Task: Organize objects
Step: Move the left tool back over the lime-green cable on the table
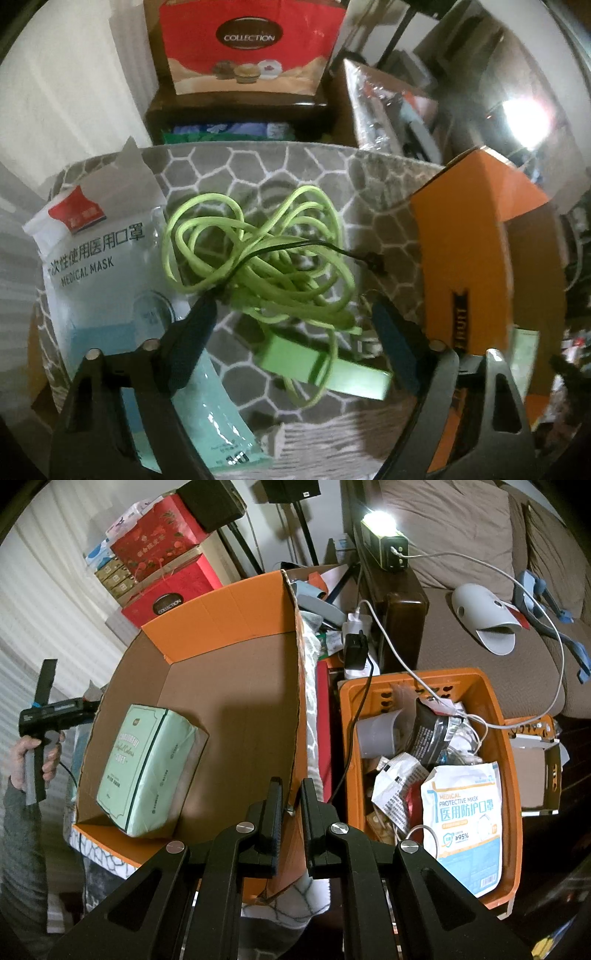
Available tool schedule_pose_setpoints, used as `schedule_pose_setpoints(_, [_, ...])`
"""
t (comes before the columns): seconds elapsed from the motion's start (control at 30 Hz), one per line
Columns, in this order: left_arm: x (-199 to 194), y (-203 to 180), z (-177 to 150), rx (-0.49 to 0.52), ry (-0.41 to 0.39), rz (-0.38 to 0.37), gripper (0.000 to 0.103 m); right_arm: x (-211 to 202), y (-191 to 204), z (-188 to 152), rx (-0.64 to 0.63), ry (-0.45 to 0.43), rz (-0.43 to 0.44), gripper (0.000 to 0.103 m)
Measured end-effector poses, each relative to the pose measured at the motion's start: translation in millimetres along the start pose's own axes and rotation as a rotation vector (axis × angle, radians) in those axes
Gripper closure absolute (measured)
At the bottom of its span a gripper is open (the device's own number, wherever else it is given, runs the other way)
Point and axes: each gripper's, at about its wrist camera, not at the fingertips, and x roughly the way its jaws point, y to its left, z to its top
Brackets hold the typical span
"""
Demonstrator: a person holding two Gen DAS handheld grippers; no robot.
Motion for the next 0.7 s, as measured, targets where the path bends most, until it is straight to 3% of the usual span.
schedule_pose_setpoints(0.07, [6.2, -3.2, 0.3, 0.014, 0.006, 0.030, 0.038, 0.0, -0.1, 0.0, 0.000, 0.000, 0.000, 0.094])
schedule_pose_setpoints(0.13, [8.2, -5.2, -0.4, 0.019, 0.001, 0.030, 0.040, 0.0, -0.1, 0.0, 0.000, 0.000, 0.001, 0.094])
schedule_pose_setpoints(0.23, [5.3, -4.8, -1.4, 0.012, -0.002, 0.024, 0.052, 0.0, 0.0, 0.0, 0.001, 0.000, 0.000, 0.094])
schedule_pose_setpoints(0.4, [-3.5, 0.6, -0.5, -0.010, -0.003, -0.005, 0.080, -0.3, -0.7, -0.4, -0.001, -0.001, -0.002, 0.094])
schedule_pose_setpoints(0.63, [-35.4, 4.5, -2.7, -0.016, -0.055, -0.059, 0.085, -0.3, -1.0, -0.7, 0.002, -0.001, 0.002, 0.094])
schedule_pose_setpoints(0.7, [-48.7, 4.7, -4.0, -0.009, -0.080, -0.063, 0.091, -0.3, -1.3, -1.0, 0.003, -0.002, 0.002, 0.094])
